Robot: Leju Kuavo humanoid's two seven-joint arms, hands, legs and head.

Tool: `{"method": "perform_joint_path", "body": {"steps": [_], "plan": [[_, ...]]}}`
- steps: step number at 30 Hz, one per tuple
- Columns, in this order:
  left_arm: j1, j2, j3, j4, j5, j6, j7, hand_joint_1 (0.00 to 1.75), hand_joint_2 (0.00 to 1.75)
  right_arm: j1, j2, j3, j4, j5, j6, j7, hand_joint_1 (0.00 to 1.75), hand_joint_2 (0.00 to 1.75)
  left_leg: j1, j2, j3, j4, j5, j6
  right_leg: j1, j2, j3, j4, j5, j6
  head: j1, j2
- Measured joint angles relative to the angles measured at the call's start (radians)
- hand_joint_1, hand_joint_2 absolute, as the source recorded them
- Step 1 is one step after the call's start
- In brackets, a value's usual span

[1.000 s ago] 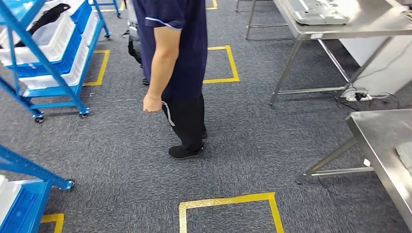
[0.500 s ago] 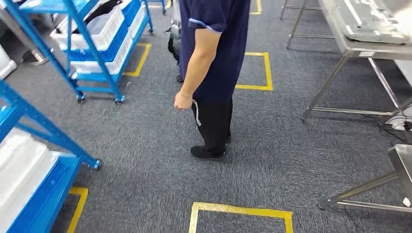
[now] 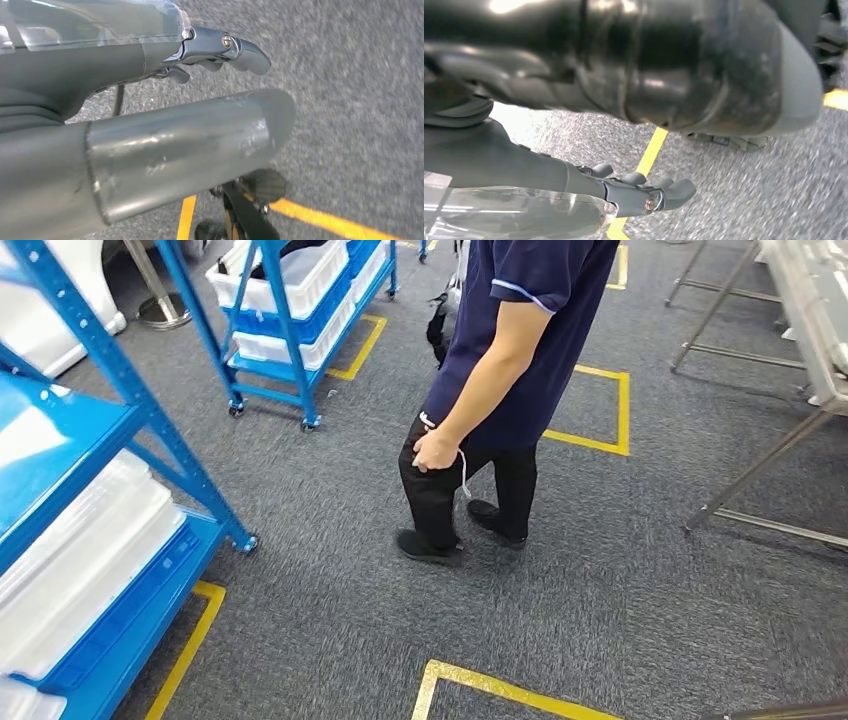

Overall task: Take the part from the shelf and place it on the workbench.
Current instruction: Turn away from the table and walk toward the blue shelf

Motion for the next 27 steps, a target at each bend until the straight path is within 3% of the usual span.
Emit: {"method": "perform_joint_path", "body": {"steps": [2, 3, 4, 5, 7, 9, 11, 12, 14, 16, 18, 19, 20, 22, 24, 26, 27], "plan": [[-0.001, 0.000, 0.000, 0.000, 0.000, 0.001, 0.000, 0.00, 0.00, 0.002, 0.000, 0.000, 0.001, 0.000, 0.000, 0.000, 0.00, 0.00, -0.009, -0.027, -0.001, 0.000, 0.000, 0.006, 0.005, 0.022, -0.077, 0.138, -0.047, -0.010, 0.000, 0.000], [-0.001, 0.000, 0.000, 0.000, 0.000, 0.001, 0.000, 0.00, 0.00, 0.003, 0.000, 0.000, 0.001, 0.000, 0.000, 0.000, 0.00, 0.00, -0.013, -0.042, 0.001, 0.000, -0.001, 0.009, 0.011, 0.026, -0.099, 0.166, -0.041, -0.017, 0.000, 0.000], [0.000, 0.000, 0.000, 0.000, 0.000, 0.001, 0.000, 0.00, 0.00, 0.003, 0.001, 0.000, 0.001, 0.000, 0.000, 0.000, 0.00, 0.00, -0.017, -0.059, 0.004, 0.000, -0.001, 0.010, 0.017, 0.030, -0.101, 0.152, -0.012, -0.027, 0.000, 0.000], [0.000, -0.001, 0.000, 0.000, 0.000, 0.000, 0.000, 0.00, 0.00, 0.004, 0.000, 0.000, 0.002, 0.000, -0.001, 0.000, 0.00, 0.00, -0.020, -0.075, 0.008, 0.000, -0.002, 0.012, 0.026, 0.040, -0.086, 0.098, 0.033, -0.039, 0.000, 0.000], [-0.001, -0.005, 0.000, 0.000, 0.000, -0.001, 0.000, 0.00, 0.00, 0.007, -0.002, 0.000, 0.002, 0.000, -0.001, 0.000, 0.00, 0.00, -0.020, -0.105, 0.012, -0.001, -0.003, 0.012, 0.042, 0.099, -0.037, -0.044, 0.117, -0.067, 0.000, 0.000], [-0.001, -0.010, 0.000, 0.000, 0.000, -0.002, 0.000, 0.00, 0.00, 0.008, -0.006, -0.001, 0.002, 0.001, -0.001, 0.000, 0.00, 0.00, -0.013, -0.132, 0.007, -0.003, 0.000, 0.007, 0.049, 0.144, -0.012, -0.116, 0.144, -0.084, 0.000, 0.000], [0.001, -0.011, 0.000, 0.000, -0.001, -0.003, 0.001, 0.00, 0.00, 0.005, -0.007, -0.001, 0.002, 0.001, -0.001, 0.000, 0.00, 0.00, -0.011, -0.160, 0.002, -0.011, 0.007, -0.004, 0.047, 0.126, -0.003, -0.135, 0.146, -0.089, 0.000, 0.000], [0.003, -0.010, 0.000, 0.000, -0.001, -0.002, 0.001, 0.00, 0.00, 0.004, -0.006, -0.001, 0.002, 0.001, -0.001, 0.000, 0.00, 0.00, -0.014, -0.157, 0.001, -0.011, 0.006, -0.007, 0.044, 0.109, 0.006, -0.152, 0.151, -0.089, 0.000, 0.000], [0.003, -0.008, 0.000, 0.000, -0.002, -0.001, 0.002, 0.00, 0.00, 0.005, -0.003, -0.001, 0.002, 0.001, 0.000, -0.001, 0.00, 0.00, -0.022, -0.103, -0.018, 0.032, -0.025, -0.014, 0.035, 0.072, 0.028, -0.190, 0.164, -0.088, -0.001, 0.000], [-0.001, -0.006, 0.000, -0.001, 0.000, 0.000, 0.003, 0.00, 0.00, 0.008, 0.000, -0.001, 0.003, 0.001, 0.001, -0.002, 0.00, 0.00, -0.019, -0.034, -0.071, 0.145, -0.087, -0.024, 0.032, 0.035, 0.038, -0.204, 0.165, -0.085, -0.001, 0.000], [-0.001, -0.003, 0.000, -0.001, 0.000, 0.001, 0.003, 0.00, 0.00, 0.009, 0.004, -0.001, 0.005, 0.001, 0.002, -0.001, 0.00, 0.00, -0.009, -0.012, -0.113, 0.230, -0.115, -0.040, 0.028, -0.002, 0.039, -0.199, 0.158, -0.076, -0.001, 0.000], [0.001, -0.001, 0.000, -0.001, 0.000, 0.001, 0.003, 0.00, 0.00, 0.009, 0.005, -0.001, 0.005, 0.001, 0.002, -0.001, 0.00, 0.00, -0.003, -0.007, -0.109, 0.224, -0.102, -0.048, 0.024, -0.018, 0.039, -0.193, 0.152, -0.070, -0.001, 0.000], [0.003, 0.000, 0.000, -0.001, 0.000, 0.001, 0.003, 0.00, 0.00, 0.008, 0.007, -0.001, 0.005, 0.001, 0.003, 0.000, 0.00, 0.00, 0.002, 0.001, -0.084, 0.181, -0.073, -0.057, 0.018, -0.032, 0.038, -0.184, 0.146, -0.063, -0.001, 0.000], [0.004, 0.002, 0.000, -0.001, -0.001, 0.000, 0.003, 0.00, 0.00, 0.007, 0.010, -0.001, 0.006, 0.001, 0.003, 0.001, 0.00, 0.00, 0.009, 0.034, -0.014, 0.052, -0.017, -0.069, 0.012, -0.058, 0.037, -0.161, 0.128, -0.047, -0.002, 0.000], [0.002, 0.003, 0.000, -0.001, -0.003, -0.001, 0.003, 0.00, 0.00, 0.005, 0.012, -0.001, 0.006, 0.001, 0.002, 0.002, 0.00, 0.00, 0.006, 0.054, 0.017, -0.006, -0.002, -0.057, 0.013, -0.075, 0.037, -0.142, 0.113, -0.031, -0.002, 0.000], [0.003, 0.004, 0.000, -0.001, -0.006, -0.003, 0.002, 0.00, 0.00, -0.001, 0.013, -0.001, 0.006, 0.002, 0.002, 0.003, 0.00, 0.00, 0.001, 0.040, 0.013, -0.001, -0.004, -0.036, 0.014, -0.087, 0.041, -0.138, 0.109, -0.021, -0.002, 0.000], [0.004, 0.005, 0.000, -0.001, -0.007, -0.003, 0.002, 0.00, 0.00, -0.005, 0.014, -0.001, 0.006, 0.002, 0.002, 0.003, 0.00, 0.00, 0.002, 0.031, 0.012, -0.003, -0.002, -0.028, 0.011, -0.083, 0.043, -0.135, 0.104, -0.015, -0.001, 0.000]]}}
